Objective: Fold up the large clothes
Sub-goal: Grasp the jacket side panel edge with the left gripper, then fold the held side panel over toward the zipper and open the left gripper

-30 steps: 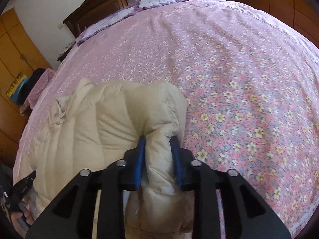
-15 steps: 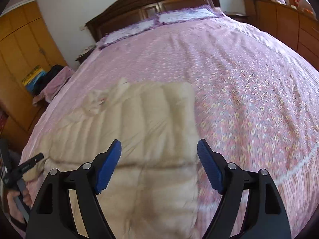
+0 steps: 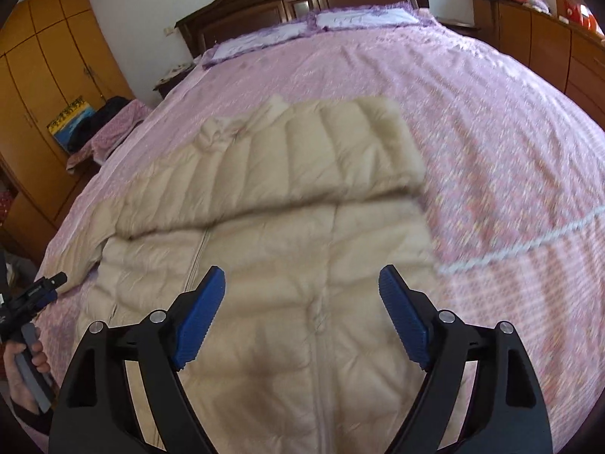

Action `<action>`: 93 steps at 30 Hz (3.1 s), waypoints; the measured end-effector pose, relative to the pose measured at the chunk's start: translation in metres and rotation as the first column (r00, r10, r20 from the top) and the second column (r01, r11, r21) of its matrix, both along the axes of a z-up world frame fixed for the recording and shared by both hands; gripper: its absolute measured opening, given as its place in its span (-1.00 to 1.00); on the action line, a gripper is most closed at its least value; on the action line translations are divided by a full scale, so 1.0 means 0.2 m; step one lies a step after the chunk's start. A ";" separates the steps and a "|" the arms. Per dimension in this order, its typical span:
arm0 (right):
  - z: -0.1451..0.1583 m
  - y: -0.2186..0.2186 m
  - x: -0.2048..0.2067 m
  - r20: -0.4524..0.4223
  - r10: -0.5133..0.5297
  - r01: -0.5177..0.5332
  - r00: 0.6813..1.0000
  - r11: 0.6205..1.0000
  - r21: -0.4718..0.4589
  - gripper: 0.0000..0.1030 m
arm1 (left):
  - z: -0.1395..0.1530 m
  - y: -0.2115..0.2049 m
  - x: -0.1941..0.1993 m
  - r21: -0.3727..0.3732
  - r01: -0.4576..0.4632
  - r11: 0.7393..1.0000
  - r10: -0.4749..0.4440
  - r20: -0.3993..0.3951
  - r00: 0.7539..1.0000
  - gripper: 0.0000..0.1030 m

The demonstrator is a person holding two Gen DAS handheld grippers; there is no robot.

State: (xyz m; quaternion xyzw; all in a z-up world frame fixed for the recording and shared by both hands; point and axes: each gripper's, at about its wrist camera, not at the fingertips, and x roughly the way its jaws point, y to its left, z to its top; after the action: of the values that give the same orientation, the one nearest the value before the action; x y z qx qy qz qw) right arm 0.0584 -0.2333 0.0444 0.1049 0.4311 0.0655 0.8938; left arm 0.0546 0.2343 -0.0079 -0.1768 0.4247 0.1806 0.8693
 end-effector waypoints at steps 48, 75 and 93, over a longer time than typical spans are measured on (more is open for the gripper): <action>-0.09 0.06 -0.08 -0.056 0.048 -0.050 0.997 0.998 -0.034 0.74 | -0.08 0.44 0.00 -0.042 -0.167 0.985 0.171 0.131 0.977 -0.80; 0.00 -0.11 -0.15 -0.017 -0.049 0.050 0.999 0.999 0.014 0.86 | 0.69 -0.28 0.02 0.124 0.224 0.967 -0.256 0.416 0.873 -0.85; 0.01 -0.24 -0.21 -0.007 -0.111 0.111 0.994 0.994 0.021 0.86 | 0.51 -0.93 0.34 0.032 0.486 0.873 -0.463 0.364 0.808 -0.86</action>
State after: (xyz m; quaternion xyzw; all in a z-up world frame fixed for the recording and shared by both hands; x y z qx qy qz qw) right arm 0.0173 -0.2810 0.0460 0.1384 0.4263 0.0200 0.8937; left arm 0.1226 0.0492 0.0945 -0.1223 0.2941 -0.0911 0.9435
